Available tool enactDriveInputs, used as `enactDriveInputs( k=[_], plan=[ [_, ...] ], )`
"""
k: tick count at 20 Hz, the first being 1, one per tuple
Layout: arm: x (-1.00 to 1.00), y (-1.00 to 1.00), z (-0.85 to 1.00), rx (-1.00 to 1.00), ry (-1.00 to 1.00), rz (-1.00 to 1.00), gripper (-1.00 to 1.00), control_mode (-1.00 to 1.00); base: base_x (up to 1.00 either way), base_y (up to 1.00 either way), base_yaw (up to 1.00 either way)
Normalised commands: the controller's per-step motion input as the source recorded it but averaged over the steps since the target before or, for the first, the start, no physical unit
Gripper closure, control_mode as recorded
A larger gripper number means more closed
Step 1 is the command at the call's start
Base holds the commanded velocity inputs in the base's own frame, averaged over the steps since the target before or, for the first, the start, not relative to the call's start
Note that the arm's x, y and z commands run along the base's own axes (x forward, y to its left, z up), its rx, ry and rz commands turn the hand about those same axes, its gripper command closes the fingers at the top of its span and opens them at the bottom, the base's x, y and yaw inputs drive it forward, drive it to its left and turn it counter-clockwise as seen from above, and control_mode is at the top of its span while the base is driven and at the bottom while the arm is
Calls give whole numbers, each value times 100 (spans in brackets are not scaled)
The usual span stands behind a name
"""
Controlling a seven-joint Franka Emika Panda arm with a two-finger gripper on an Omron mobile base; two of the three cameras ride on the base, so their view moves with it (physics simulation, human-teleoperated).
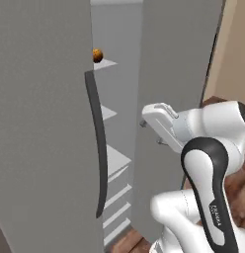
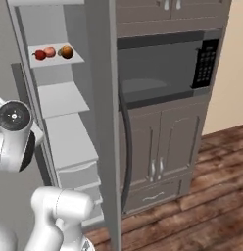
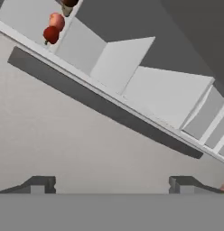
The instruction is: Take the bell pepper and orange from the second highest rack and move them to the highest rack where the peach and garlic are located, to maximize freezer space. Close the freezer door after rearranging.
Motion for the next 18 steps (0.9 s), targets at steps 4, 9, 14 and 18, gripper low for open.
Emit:
enactDriveInputs(
  k=[4, 9, 14, 18],
  plan=[
    [0, 0, 0, 0, 0, 0, -100, 100, -82, -79, -33],
    [0, 0, 0, 0, 0, 0, -100, 100, -40, -91, -11],
    [0, 0, 0, 0, 0, 0, -100, 100, -4, -82, 0],
    [0, 0, 0, 0, 0, 0, -100, 100, 15, -75, 1]
  ],
)
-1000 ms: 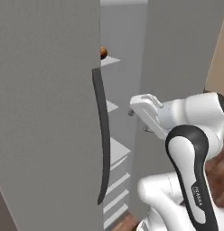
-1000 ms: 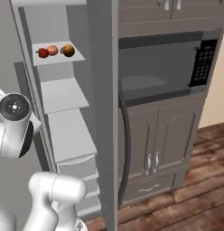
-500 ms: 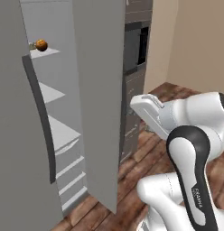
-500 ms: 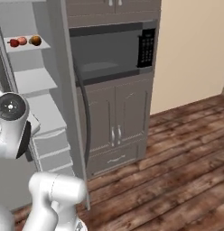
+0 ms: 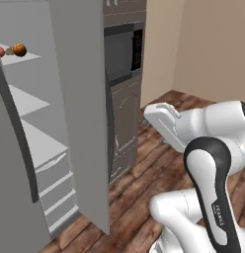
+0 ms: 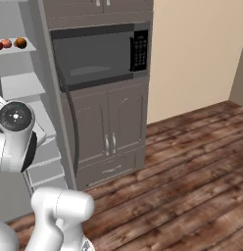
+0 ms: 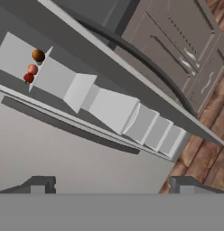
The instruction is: Take the bell pepper and orange from the second highest rack and move them to the highest rack where the peach and garlic are located, to maximize freezer space. Close the freezer door after rearranging.
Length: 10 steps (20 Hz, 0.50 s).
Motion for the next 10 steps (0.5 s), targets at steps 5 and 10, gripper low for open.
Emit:
enactDriveInputs(
  k=[5, 10],
  plan=[
    [0, 0, 0, 0, 0, 0, -100, 100, 50, -63, 20],
    [0, 0, 0, 0, 0, 0, -100, 100, 22, -71, 19]
  ],
)
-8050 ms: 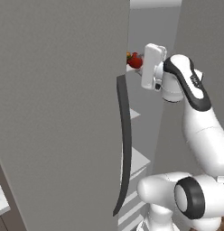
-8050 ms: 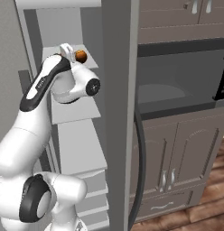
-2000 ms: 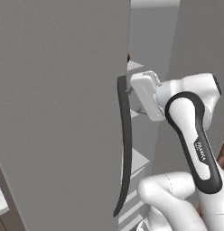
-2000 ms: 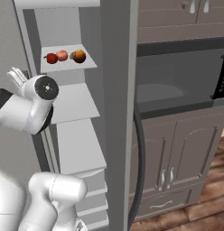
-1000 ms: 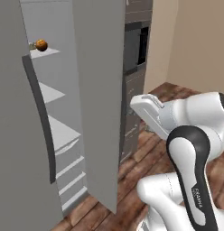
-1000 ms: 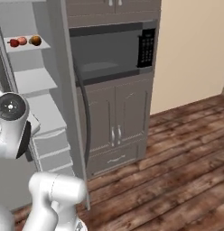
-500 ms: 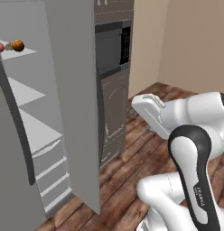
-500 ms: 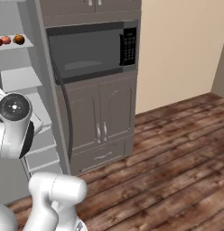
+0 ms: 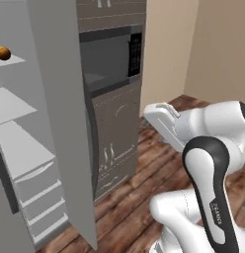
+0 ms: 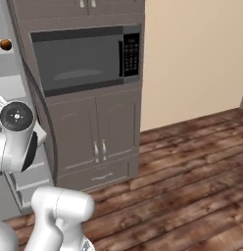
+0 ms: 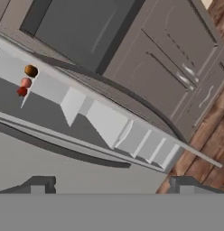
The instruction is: Take the bell pepper and orange from the second highest rack and move them to the highest rack where the peach and garlic are located, to maximize freezer space. Close the freezer door after rearranging.
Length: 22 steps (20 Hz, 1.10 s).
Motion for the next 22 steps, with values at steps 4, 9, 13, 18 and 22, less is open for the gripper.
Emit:
enactDriveInputs(
  k=[4, 9, 13, 18, 22],
  plan=[
    [0, 0, 0, 0, 0, 0, -100, 100, 23, -54, 0],
    [0, 0, 0, 0, 0, 0, -100, 100, 58, -47, 39],
    [0, 0, 0, 0, 0, 0, -100, 100, 68, -50, 64],
    [0, 0, 0, 0, 0, 0, -100, 100, 58, -61, 76],
    [0, 0, 0, 0, 0, 0, -100, 100, 45, -74, 60]
  ],
)
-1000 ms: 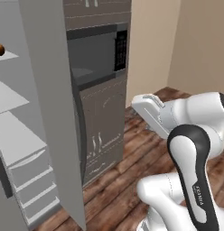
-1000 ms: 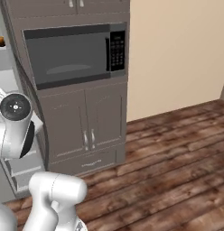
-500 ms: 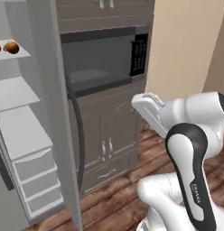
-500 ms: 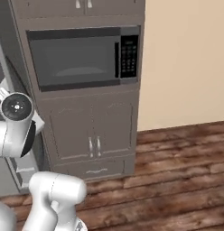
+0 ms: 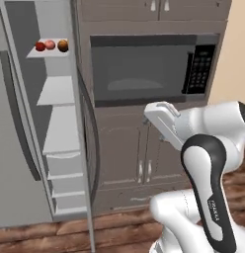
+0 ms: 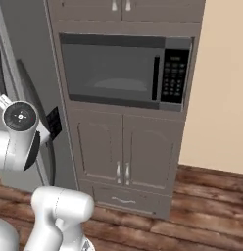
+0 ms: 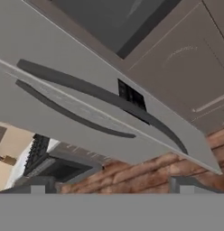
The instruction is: Take the bell pepper and orange from the second highest rack and move them to the highest rack where the peach and garlic are located, to maximize freezer space. Close the freezer door after rearranging.
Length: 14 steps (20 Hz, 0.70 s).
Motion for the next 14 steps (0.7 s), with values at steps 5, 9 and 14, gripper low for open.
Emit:
enactDriveInputs(
  k=[5, 9, 14],
  plan=[
    [0, 0, 0, 0, 0, 0, -100, 100, 41, -68, 57],
    [0, 0, 0, 0, 0, 0, -100, 100, 47, -53, 50],
    [0, 0, 0, 0, 0, 0, -100, 100, 45, -56, 46]
  ],
)
